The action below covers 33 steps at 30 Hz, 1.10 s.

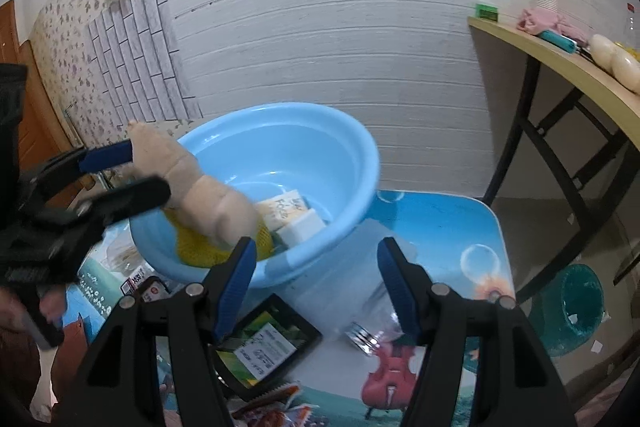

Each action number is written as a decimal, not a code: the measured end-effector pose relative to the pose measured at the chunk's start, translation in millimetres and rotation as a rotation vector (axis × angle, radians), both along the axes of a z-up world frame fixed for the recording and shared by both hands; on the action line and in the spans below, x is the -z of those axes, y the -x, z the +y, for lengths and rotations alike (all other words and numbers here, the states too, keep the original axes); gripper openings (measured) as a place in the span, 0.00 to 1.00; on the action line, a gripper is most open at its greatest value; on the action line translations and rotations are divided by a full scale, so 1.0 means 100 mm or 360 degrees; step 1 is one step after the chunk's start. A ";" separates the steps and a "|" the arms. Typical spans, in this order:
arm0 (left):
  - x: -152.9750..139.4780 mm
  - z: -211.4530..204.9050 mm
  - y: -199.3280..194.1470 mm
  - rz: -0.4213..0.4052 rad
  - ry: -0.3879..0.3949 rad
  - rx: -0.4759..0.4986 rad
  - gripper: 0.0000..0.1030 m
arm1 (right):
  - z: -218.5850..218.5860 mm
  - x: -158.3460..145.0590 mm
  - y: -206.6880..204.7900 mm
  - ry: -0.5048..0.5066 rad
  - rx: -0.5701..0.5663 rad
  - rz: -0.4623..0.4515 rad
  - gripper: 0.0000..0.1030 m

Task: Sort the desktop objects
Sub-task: 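Carry the plush toy and charger into the blue basin and release both, then grasp the bag of cotton swabs with the left tool while the right tool grasps the snack bag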

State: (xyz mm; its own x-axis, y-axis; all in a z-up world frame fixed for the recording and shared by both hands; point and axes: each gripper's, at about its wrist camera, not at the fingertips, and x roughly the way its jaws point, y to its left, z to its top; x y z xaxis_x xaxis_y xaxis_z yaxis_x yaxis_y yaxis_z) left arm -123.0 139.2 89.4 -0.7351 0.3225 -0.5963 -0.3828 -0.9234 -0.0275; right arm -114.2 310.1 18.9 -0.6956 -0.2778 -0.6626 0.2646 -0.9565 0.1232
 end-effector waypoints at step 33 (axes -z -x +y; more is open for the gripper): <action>0.79 -1.45 -0.92 -0.0305 -0.0070 -0.0439 0.82 | 0.04 0.49 -0.65 -0.0100 0.0071 -0.0202 0.61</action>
